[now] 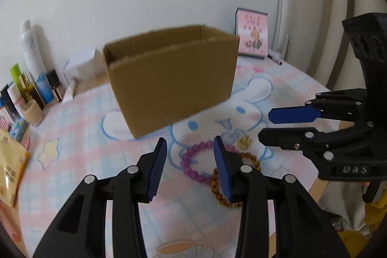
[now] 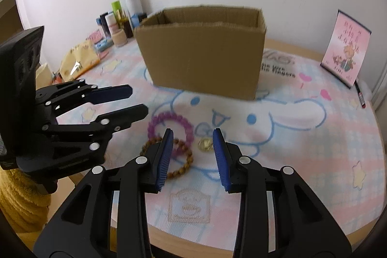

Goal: Organize jewelry
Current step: 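Move both open grippers back over the purple and amber bracelets, then grasp purple bead bracelet with left gripper while right gripper grasps amber bracelet, then lift the purple and amber bracelets and carry both over the box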

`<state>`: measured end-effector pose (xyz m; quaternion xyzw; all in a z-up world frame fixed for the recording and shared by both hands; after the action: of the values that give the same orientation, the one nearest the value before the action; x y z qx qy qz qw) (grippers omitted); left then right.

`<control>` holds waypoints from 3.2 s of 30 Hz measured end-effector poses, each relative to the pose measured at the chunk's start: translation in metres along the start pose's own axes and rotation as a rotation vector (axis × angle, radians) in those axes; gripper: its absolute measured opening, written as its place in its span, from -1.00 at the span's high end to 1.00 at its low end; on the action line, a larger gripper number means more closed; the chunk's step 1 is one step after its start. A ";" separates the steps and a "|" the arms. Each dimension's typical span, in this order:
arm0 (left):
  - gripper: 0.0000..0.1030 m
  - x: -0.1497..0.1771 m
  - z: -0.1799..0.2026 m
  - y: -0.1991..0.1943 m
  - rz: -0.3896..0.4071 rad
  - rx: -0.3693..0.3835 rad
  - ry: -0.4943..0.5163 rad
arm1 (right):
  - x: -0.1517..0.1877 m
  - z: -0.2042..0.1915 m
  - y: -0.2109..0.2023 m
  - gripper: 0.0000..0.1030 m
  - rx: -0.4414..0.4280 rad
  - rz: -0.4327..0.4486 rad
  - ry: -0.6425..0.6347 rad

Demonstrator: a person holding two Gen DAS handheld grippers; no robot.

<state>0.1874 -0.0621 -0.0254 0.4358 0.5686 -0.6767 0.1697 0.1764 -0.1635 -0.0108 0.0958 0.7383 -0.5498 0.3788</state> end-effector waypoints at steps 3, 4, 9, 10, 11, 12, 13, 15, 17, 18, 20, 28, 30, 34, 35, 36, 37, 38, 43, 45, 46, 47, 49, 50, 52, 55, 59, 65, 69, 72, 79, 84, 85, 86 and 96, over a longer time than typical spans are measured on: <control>0.23 0.007 -0.002 0.009 -0.027 0.001 -0.008 | 0.008 -0.001 0.005 0.37 0.000 -0.014 0.006; 0.23 0.008 -0.003 0.012 -0.033 0.001 -0.016 | 0.010 -0.001 0.007 0.37 0.000 -0.018 0.008; 0.23 0.013 -0.008 0.025 -0.071 0.006 -0.051 | 0.018 -0.002 0.021 0.39 0.005 -0.044 0.012; 0.23 0.014 -0.008 0.027 -0.075 0.003 -0.049 | 0.019 -0.002 0.024 0.39 0.002 -0.051 0.014; 0.24 0.014 -0.009 0.028 -0.078 0.001 -0.049 | 0.020 -0.003 0.026 0.39 -0.001 -0.057 0.015; 0.26 0.015 -0.010 0.031 -0.084 0.002 -0.052 | 0.021 -0.003 0.028 0.39 -0.002 -0.061 0.018; 0.26 0.015 -0.010 0.033 -0.092 0.009 -0.057 | 0.021 -0.003 0.030 0.39 -0.002 -0.068 0.023; 0.31 0.017 -0.012 0.038 -0.111 0.022 -0.081 | 0.022 -0.003 0.034 0.40 -0.005 -0.075 0.030; 0.41 0.017 -0.012 0.041 -0.125 0.035 -0.094 | 0.023 -0.003 0.036 0.48 -0.011 -0.077 0.033; 0.45 0.016 -0.011 0.043 -0.129 0.036 -0.093 | 0.023 -0.003 0.037 0.50 -0.011 -0.078 0.034; 0.60 0.015 -0.009 0.046 -0.137 0.036 -0.088 | 0.022 -0.002 0.041 0.50 -0.010 -0.083 0.048; 0.63 0.013 -0.007 0.056 -0.152 0.015 -0.071 | 0.021 -0.004 0.042 0.50 -0.005 -0.085 0.042; 0.63 0.013 -0.007 0.057 -0.151 0.010 -0.061 | 0.022 -0.003 0.041 0.50 -0.004 -0.084 0.040; 0.62 0.013 -0.005 0.057 -0.150 -0.009 -0.026 | 0.022 -0.005 0.042 0.50 0.004 -0.082 0.029; 0.61 0.013 -0.004 0.057 -0.152 -0.014 -0.018 | 0.022 -0.004 0.042 0.50 0.004 -0.082 0.028; 0.58 0.014 -0.003 0.057 -0.152 -0.016 -0.010 | 0.022 -0.004 0.041 0.50 0.003 -0.081 0.030; 0.58 0.015 -0.002 0.056 -0.151 -0.016 -0.002 | 0.022 -0.004 0.041 0.51 0.003 -0.081 0.030; 0.58 0.015 -0.002 0.056 -0.149 -0.020 0.008 | 0.022 -0.004 0.042 0.51 0.007 -0.080 0.028; 0.58 0.015 -0.001 0.057 -0.164 -0.022 0.016 | 0.024 -0.007 0.043 0.60 0.058 -0.070 -0.013; 0.58 0.014 -0.001 0.058 -0.171 -0.020 0.017 | 0.025 -0.008 0.044 0.62 0.074 -0.065 -0.031; 0.62 0.014 -0.001 0.058 -0.172 -0.020 0.015 | 0.025 -0.008 0.043 0.68 0.078 -0.061 -0.035; 0.67 0.014 -0.002 0.057 -0.170 -0.029 0.014 | 0.024 -0.009 0.043 0.74 0.080 -0.055 -0.037; 0.82 0.015 -0.005 0.056 -0.163 -0.047 0.005 | 0.024 -0.008 0.043 0.84 0.077 -0.048 -0.040; 0.82 0.015 -0.006 0.056 -0.160 -0.037 -0.001 | 0.023 -0.007 0.043 0.84 0.073 -0.048 -0.038; 0.82 0.015 -0.008 0.055 -0.157 -0.018 -0.016 | 0.023 -0.006 0.042 0.86 0.060 -0.048 -0.027; 0.82 0.015 -0.009 0.054 -0.157 -0.011 -0.021 | 0.023 -0.008 0.039 0.86 0.022 -0.045 -0.014; 0.82 0.016 -0.009 0.052 -0.152 -0.008 -0.024 | 0.022 -0.013 0.033 0.86 0.005 -0.029 -0.020; 0.82 0.009 -0.009 0.037 -0.112 0.008 -0.041 | 0.017 -0.023 0.019 0.86 -0.036 0.005 -0.014; 0.82 0.003 -0.008 0.026 -0.084 0.010 -0.037 | 0.013 -0.033 0.009 0.86 -0.072 0.030 -0.015; 0.82 -0.004 -0.007 0.016 -0.057 0.017 -0.036 | 0.009 -0.037 0.001 0.86 -0.076 0.060 -0.016; 0.82 -0.019 -0.005 -0.006 0.001 0.044 -0.039 | -0.005 -0.033 -0.016 0.86 -0.122 0.094 0.015; 0.82 -0.032 -0.006 -0.024 0.052 0.043 -0.031 | -0.022 -0.027 -0.033 0.86 -0.131 0.138 0.021; 0.81 -0.035 -0.006 -0.026 0.059 0.045 -0.031 | -0.026 -0.025 -0.036 0.86 -0.133 0.147 0.023; 0.82 -0.040 -0.007 -0.031 0.073 0.046 -0.032 | -0.032 -0.023 -0.040 0.86 -0.136 0.161 0.024; 0.81 -0.083 -0.014 -0.058 0.192 0.058 -0.028 | -0.086 0.001 -0.070 0.86 -0.102 0.251 0.014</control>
<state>0.1977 -0.0537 0.0764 0.4836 0.5019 -0.6796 0.2290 0.1968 -0.1669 0.0981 0.1717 0.7501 -0.4593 0.4438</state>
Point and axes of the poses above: each gripper's, at about its wrist camera, not at the fingertips, and y roughly the way its jaws point, z to its right, x to its underside, the point moved 8 cm from there along y, roughly the way its jaws point
